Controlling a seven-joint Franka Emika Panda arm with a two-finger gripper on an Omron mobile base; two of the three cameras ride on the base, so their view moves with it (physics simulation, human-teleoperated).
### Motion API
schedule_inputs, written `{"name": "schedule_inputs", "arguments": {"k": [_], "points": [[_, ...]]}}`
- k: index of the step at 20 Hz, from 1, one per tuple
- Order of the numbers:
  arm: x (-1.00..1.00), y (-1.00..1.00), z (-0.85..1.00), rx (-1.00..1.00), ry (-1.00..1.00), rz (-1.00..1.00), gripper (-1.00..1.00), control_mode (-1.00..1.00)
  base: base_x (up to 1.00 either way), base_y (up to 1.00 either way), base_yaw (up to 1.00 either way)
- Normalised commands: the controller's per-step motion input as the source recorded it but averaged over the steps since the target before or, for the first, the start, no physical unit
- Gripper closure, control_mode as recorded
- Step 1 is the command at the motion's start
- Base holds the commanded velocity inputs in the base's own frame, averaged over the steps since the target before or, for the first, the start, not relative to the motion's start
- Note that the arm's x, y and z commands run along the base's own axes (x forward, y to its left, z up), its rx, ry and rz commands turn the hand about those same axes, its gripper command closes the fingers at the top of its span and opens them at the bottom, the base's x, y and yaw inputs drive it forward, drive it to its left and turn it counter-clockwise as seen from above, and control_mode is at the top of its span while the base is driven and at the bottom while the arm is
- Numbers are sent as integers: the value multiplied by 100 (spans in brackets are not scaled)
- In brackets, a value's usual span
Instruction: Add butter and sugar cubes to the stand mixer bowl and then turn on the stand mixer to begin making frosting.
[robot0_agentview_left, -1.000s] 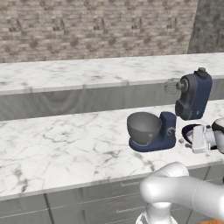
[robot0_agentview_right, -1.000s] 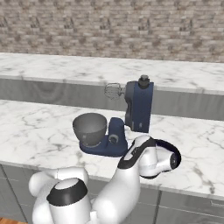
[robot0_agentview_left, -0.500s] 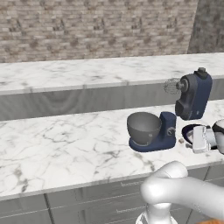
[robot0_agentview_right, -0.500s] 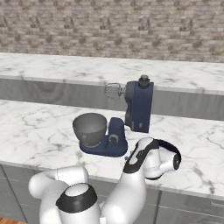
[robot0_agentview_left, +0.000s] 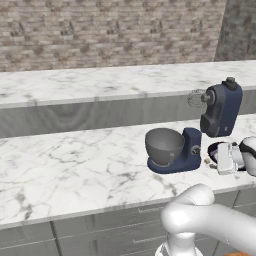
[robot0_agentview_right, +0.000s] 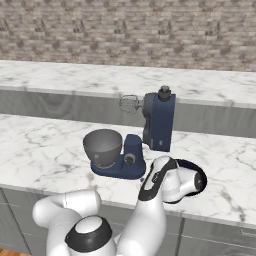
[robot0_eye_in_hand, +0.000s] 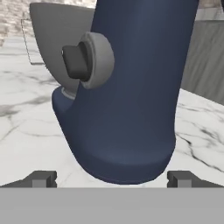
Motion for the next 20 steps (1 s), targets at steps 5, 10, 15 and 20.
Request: {"name": "schedule_inputs", "arguments": {"k": [5,10,15,20], "points": [[10,12,-12,-4,0,0,-100,-100,0,0,0],[16,0,-22,-1,0,0,-100,-100,0,0,0],[20,0,-19,0,0,0,-100,-100,0,0,0],[22,-5,-12,0,0,0,-100,-100,0,0,0]]}}
